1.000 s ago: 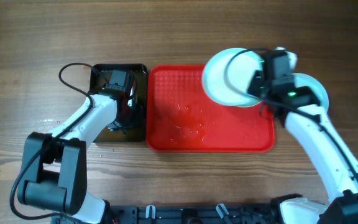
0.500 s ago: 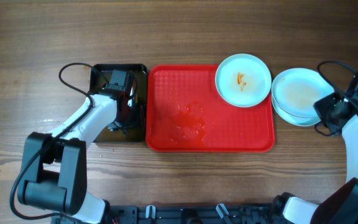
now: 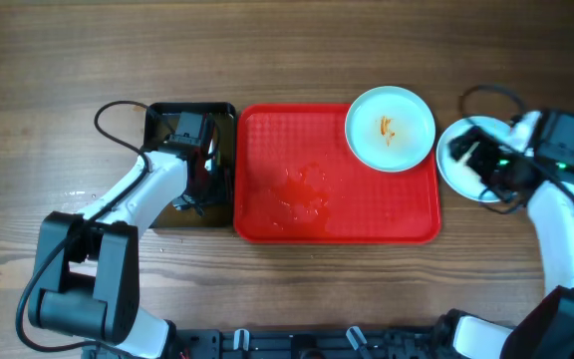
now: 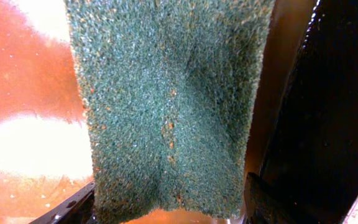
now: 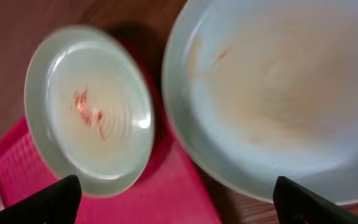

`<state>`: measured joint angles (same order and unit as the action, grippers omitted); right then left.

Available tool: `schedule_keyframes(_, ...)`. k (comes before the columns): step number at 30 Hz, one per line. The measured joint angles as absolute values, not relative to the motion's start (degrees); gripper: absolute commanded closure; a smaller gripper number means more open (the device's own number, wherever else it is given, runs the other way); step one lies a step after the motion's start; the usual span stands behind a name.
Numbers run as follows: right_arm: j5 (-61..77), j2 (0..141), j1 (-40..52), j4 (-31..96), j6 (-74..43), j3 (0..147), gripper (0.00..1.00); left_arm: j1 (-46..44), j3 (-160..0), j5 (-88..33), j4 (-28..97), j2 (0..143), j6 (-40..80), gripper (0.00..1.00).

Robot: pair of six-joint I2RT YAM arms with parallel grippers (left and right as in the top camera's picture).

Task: Clean dirty plates on tray and stack at the side
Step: 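Grasp the last plate with the right gripper and pull it to tray center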

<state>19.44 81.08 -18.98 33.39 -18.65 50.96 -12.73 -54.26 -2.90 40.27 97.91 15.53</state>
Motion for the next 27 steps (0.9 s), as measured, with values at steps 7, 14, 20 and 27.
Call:
schedule_keyframes(7,16.1,81.1,-2.2,31.6,-24.6,48.1,0.10,-12.7,-54.3,-2.9,40.2,97.9,15.5,0.35)
schedule_keyframes(14,11.5,87.9,-0.9,23.6,-40.0,44.6,0.21,-12.7,-54.3,-2.9,40.1,97.9,15.5,0.35)
schedule_keyframes(20,11.6,93.7,-0.8,16.6,-47.3,44.6,0.62,-12.7,-54.3,-2.9,40.1,97.9,15.5,0.35)
schedule_keyframes(27,12.0,94.3,3.9,19.8,-44.5,44.6,0.90,-12.7,-54.3,-2.9,40.1,97.9,15.6,0.35)
